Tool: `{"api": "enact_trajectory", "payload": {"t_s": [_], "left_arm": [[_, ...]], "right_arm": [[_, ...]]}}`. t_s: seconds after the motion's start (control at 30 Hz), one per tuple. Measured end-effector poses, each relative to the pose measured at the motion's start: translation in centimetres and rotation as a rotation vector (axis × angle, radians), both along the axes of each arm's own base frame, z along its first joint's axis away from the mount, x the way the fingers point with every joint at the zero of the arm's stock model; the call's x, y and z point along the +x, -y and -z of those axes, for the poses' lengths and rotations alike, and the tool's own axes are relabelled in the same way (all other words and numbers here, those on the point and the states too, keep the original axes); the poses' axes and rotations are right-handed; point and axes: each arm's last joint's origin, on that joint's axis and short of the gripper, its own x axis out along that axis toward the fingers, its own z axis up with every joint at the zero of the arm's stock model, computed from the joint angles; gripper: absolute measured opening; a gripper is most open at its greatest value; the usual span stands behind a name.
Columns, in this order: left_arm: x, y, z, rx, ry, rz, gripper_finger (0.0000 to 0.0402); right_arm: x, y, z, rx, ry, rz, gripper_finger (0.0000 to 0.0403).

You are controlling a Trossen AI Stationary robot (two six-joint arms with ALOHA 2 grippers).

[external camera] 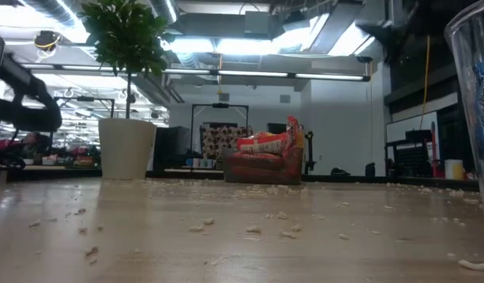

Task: Sort Maruchan noodles
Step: Return to Home Position

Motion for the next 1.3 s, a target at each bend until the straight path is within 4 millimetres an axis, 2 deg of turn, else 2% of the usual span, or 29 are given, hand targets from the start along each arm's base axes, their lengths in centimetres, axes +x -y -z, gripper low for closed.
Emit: {"api": "enact_trajectory", "payload": {"t_s": [0.1, 0.2, 0.23, 0.3, 0.43, 0.6, 0.87, 1.0, 1.17, 1.3], "left_arm": [[0.5, 1.3, 4.2, -0.058, 0.053, -0.04, 0.0167], [1.0, 1.3, 4.3, -0.063, 0.03, -0.04, 0.0167], [1.4, 1.3, 4.5, -0.061, -0.004, -0.094, 0.0167], [2.0, 1.2, 5.2, -0.027, -0.018, -0.164, 0.0167], [2.5, 0.8, 5.0, 0.023, 0.111, -0.189, 0.0167], [3.8, 0.1, 5.4, 0.072, 0.096, -0.289, 0.0167], [5.1, -0.8, 6.3, 0.157, 0.021, -0.323, 0.0167], [5.5, -1.0, 6.7, 0.212, 0.02, -0.351, 0.0167], [5.6, -1.5, 6.5, 0.211, 0.036, -0.373, 0.0167], [5.7, -1.6, 6.5, 0.232, 0.056, -0.354, 0.0167]], "right_arm": [[0.3, 0.1, 3.6, 0.057, 0.076, -0.023, 0.028], [-0.2, -0.2, 6.6, 0.1, 0.14, -0.062, 0.028], [-0.2, -0.4, 7.1, 0.113, 0.127, -0.075, 0.028], [0.0, -0.6, 7.3, 0.094, 0.081, -0.106, 0.028], [0.0, -1.1, 7.4, 0.042, 0.087, -0.123, 0.028], [0.2, -1.4, 7.8, 0.034, 0.053, -0.115, 0.028], [0.6, -1.3, 11.3, -0.006, -0.304, 0.039, 0.028], [0.6, -1.3, 11.2, -0.045, -0.297, 0.017, 0.028], [0.0, -1.9, 7.3, -0.003, 0.094, -0.17, 0.028], [-1.1, -1.6, 6.5, 0.116, 0.152, -0.185, 0.028]]}}
